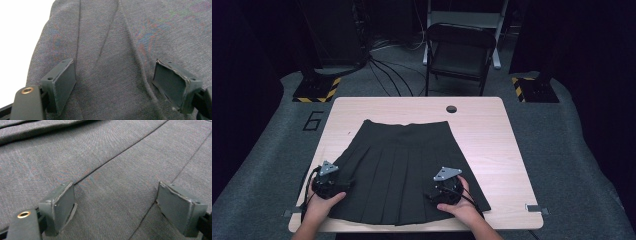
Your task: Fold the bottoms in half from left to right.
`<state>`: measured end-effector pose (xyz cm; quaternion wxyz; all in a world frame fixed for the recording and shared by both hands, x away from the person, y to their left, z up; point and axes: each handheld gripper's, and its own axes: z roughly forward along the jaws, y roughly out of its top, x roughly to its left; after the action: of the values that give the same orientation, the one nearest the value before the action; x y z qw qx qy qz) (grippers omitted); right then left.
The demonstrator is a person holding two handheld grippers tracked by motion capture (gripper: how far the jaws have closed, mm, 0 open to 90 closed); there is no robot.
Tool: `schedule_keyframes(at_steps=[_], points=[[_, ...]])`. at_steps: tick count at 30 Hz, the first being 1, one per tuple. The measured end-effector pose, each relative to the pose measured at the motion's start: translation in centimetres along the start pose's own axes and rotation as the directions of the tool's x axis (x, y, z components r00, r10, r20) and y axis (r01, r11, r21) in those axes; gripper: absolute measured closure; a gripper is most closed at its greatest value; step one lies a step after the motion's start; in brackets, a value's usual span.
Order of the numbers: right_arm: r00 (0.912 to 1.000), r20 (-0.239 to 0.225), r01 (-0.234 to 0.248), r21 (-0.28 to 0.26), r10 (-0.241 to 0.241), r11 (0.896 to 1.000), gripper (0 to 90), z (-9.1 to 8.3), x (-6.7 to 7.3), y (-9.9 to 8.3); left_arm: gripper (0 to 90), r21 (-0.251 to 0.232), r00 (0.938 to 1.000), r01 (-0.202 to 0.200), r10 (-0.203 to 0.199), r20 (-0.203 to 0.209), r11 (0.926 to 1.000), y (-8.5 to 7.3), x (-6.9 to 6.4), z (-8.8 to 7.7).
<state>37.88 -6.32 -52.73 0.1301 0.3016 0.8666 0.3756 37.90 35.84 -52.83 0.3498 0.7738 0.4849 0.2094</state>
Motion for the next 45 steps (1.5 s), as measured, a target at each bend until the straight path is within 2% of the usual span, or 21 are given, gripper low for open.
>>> schedule_keyframes(at_steps=[14, 15, 16, 17, 20, 26, 27, 29, 32, 33, 38, 39, 40, 45], points=[[1.0000, -0.002, -0.001, 0.002, 0.001, 1.000, 14.6, 0.0, 0.0, 0.0, 18.8, -0.002, 1.0000, 0.007, -0.007, -0.004, 1.0000, 0.0, 0.0, 0.0], [1.0000, -0.005, -0.001, 0.003, 0.001, 1.000, 14.6, 0.0, 0.0, 0.0, 19.1, 0.013, 1.0000, 0.004, -0.004, 0.002, 0.9999, 0.1, 0.1, -0.1], [1.0000, -0.005, -0.001, 0.003, 0.001, 1.000, 14.6, 0.0, 0.0, 0.0, 19.1, 0.002, 1.0000, 0.008, -0.008, -0.005, 1.0000, 0.1, 0.0, -0.1], [1.0000, 0.001, 0.004, -0.018, -0.004, 1.000, 14.8, 0.1, -0.1, 0.0, 20.6, 0.011, 0.9999, 0.016, -0.015, -0.002, 0.9998, 0.1, 0.1, -0.2], [0.9999, -0.001, -0.013, -0.017, 0.013, 1.000, 15.0, 0.1, 0.0, 0.0, 22.5, 0.005, 0.9997, 0.023, -0.023, -0.008, 0.9997, 0.1, 0.2, -0.2], [1.0000, 0.000, 0.001, -0.012, -0.001, 1.000, 15.2, 0.0, -0.1, 0.0, 24.6, 0.008, 0.9997, 0.022, -0.022, -0.010, 0.9997, 0.1, 0.2, -0.2], [1.0000, -0.007, -0.007, 0.000, 0.007, 1.000, 15.4, -0.1, -0.1, 0.0, 25.5, 0.013, 0.9996, 0.027, -0.027, -0.005, 0.9996, 0.2, 0.2, -0.3], [0.9999, 0.001, -0.017, -0.021, 0.017, 1.000, 15.9, 0.0, -0.1, 0.0, 26.5, 0.003, 0.9996, 0.029, -0.029, -0.007, 0.9996, 0.1, 0.3, -0.3], [0.9998, -0.008, -0.019, -0.010, 0.019, 1.000, 16.9, -0.1, -0.2, 0.0, 27.9, -0.001, 0.9990, 0.045, -0.045, -0.008, 0.9990, 0.2, 0.4, -0.3], [0.9998, -0.007, -0.017, -0.024, 0.017, 1.000, 17.3, -0.1, -0.3, 0.0, 28.4, 0.015, 0.9990, 0.044, -0.044, -0.002, 0.9989, 0.3, 0.5, -0.4], [0.9996, -0.010, -0.025, -0.001, 0.025, 1.000, 20.4, -0.4, -0.5, 0.0, 31.4, 0.001, 0.9983, 0.057, -0.057, -0.006, 0.9984, 0.3, 0.5, -0.4], [0.9992, -0.002, -0.039, -0.011, 0.039, 0.999, 22.0, -0.4, -0.5, 0.1, 32.1, 0.014, 0.9978, 0.066, -0.066, 0.006, 0.9977, 0.4, 0.6, -0.6], [0.9987, -0.007, -0.051, 0.008, 0.051, 0.999, 22.6, -0.6, -0.5, 0.2, 32.9, 0.014, 0.9978, 0.066, -0.066, 0.006, 0.9977, 0.4, 0.6, -0.6], [0.9976, -0.004, -0.069, 0.006, 0.069, 0.998, 23.4, -0.9, -0.7, 0.2, 35.4, 0.004, 0.9950, 0.097, -0.097, 0.024, 0.9953, 0.6, 0.8, -1.1]])
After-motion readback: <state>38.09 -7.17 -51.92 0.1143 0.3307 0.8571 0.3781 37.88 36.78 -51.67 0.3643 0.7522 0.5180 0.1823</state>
